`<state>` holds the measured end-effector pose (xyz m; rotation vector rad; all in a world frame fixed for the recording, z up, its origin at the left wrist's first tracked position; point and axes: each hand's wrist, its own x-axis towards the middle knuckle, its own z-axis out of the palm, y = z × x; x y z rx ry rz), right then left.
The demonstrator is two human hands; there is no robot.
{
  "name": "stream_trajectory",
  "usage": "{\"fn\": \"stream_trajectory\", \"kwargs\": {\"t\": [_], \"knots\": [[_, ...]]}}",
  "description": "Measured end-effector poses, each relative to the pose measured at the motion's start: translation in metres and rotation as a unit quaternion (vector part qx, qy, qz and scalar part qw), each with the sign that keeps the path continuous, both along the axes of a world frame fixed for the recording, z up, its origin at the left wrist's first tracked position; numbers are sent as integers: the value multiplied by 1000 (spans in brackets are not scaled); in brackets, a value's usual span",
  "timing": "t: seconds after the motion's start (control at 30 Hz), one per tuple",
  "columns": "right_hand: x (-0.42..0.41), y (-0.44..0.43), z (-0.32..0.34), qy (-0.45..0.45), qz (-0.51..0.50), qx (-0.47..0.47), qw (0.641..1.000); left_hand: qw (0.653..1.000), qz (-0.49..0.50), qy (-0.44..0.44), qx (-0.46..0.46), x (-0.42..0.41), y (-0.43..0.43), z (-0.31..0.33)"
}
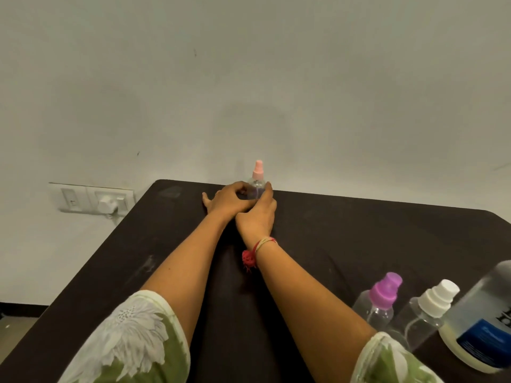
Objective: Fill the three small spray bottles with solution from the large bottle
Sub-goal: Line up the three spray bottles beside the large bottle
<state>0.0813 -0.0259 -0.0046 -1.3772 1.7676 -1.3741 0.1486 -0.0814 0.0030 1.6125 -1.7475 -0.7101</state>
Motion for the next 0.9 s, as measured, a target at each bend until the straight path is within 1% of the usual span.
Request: {"fn": "stream_trajectory", "kwargs": {"t": [0.07,0.17,0.3,0.43,0.6,0.9], "knots": [[1,3,2,14,3,14,1000,1000,-6,21,-5,3,5,0],[-1,7,7,27,3,26,999,997,-17,77,-4,6,16,2],[-7,24,13,32,30,40,998,994,15,108,2,7,38,1],[-11,55,15,59,66,59,994,993,42,108,7,9,70,1],[-14,104,17,66,104,78,989,995,58,87,5,11,123,4],[-32,190,20,73,144,88,983,994,71,81,7,3,211,6]]}}
